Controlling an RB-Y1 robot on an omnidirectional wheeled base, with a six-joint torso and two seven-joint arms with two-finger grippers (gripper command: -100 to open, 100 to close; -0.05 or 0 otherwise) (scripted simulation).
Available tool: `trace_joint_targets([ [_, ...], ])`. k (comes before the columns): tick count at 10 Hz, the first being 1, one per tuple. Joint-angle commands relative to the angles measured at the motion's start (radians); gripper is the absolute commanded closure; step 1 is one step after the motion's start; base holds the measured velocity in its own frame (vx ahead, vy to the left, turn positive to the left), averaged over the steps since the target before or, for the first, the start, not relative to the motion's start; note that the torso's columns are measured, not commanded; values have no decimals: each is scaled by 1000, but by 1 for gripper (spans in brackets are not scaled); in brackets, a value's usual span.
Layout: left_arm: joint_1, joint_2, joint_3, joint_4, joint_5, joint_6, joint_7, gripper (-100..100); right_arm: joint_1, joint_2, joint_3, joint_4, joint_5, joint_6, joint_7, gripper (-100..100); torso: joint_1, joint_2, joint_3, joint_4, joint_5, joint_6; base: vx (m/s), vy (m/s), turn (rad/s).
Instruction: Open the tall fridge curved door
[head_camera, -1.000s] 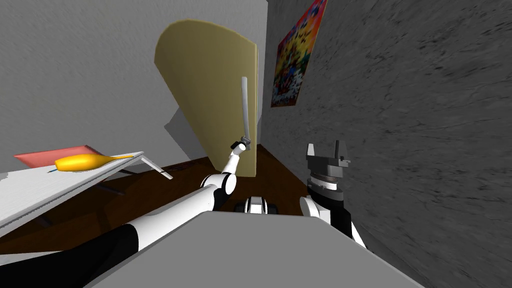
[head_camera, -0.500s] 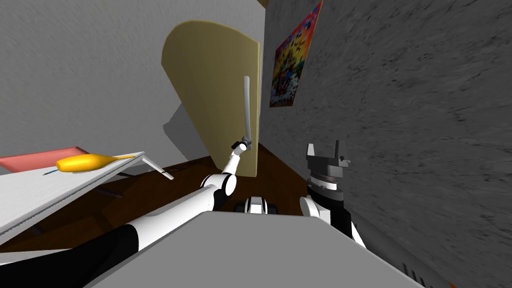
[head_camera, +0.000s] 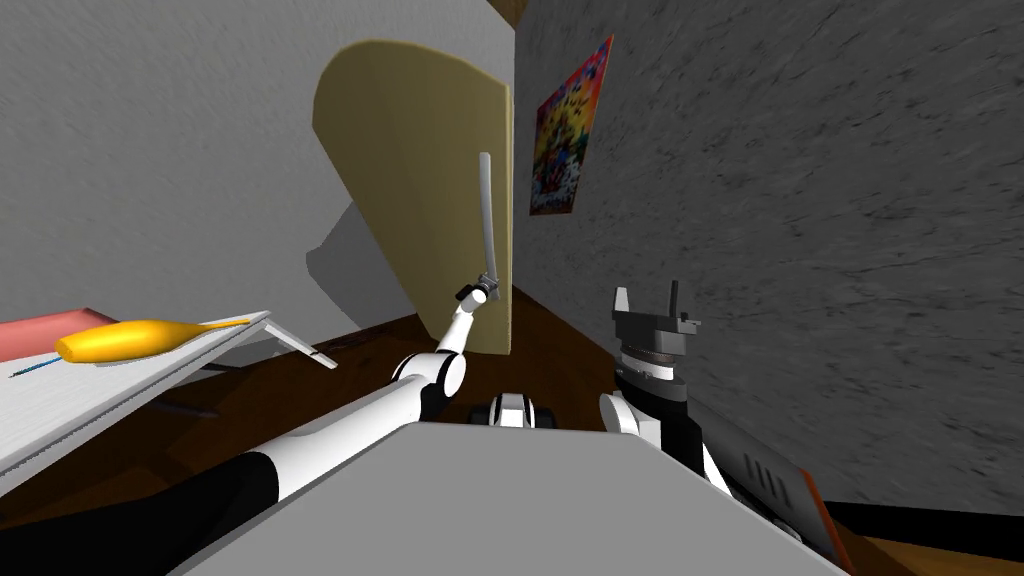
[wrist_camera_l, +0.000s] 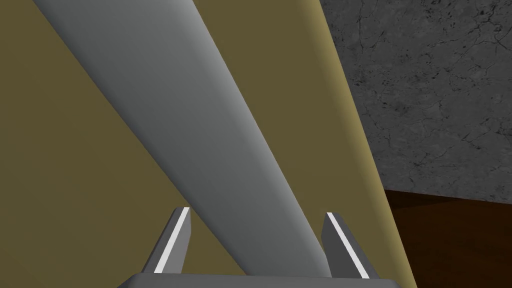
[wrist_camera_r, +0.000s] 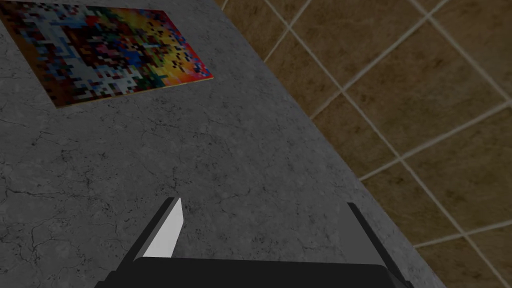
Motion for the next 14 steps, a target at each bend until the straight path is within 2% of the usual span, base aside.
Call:
trace_joint_targets([
  [1,57,64,-23,-50,68,-5,6,100,0,0,0,0,0,0,0,0,4,-4,-2,2,1,-5,-85,40,-297],
  [2,94,96,-23,-80,105,-5,6,100,0,0,0,0,0,0,0,0,7,-3,-2,1,2,-2,-102,66,-204],
  [3,108,120,-23,-80,132,-5,6,100,0,0,0,0,0,0,0,0,8,-3,-2,-1,3,-5,-89,23,-36],
  [5,108,129,-23,-80,132,-5,6,100,0,0,0,0,0,0,0,0,13,-8,-5,1,3,-13,-12,-8,18],
  [6,147,155,-47,-116,182,-10,12,100,0,0,0,0,0,0,0,0,16,-9,-6,0,4,-13,-82,37,-313],
  [7,166,172,-47,-144,196,-10,12,100,0,0,0,0,0,0,0,0,19,-3,-2,2,5,-11,-111,64,-214],
  [8,186,215,-47,-152,227,-10,12,100,0,0,0,0,0,0,0,0,19,0,0,2,5,-13,-67,39,-27],
  [9,192,221,-53,-152,227,-10,12,100,0,0,0,0,0,0,0,0,21,-4,-2,0,6,-19,-34,8,11],
  [12,192,221,-47,-152,227,-10,12,100,0,0,0,0,0,0,0,0,23,-10,-7,0,6,-19,-1,-14,12],
  [13,245,248,-71,-208,283,-14,18,100,1,0,0,0,0,0,0,0,25,-9,-6,0,6,-20,-67,47,-321],
  [14,269,256,-71,-223,285,-14,18,100,0,0,0,0,0,0,0,0,25,-2,-2,2,7,-15,-118,105,-200],
])
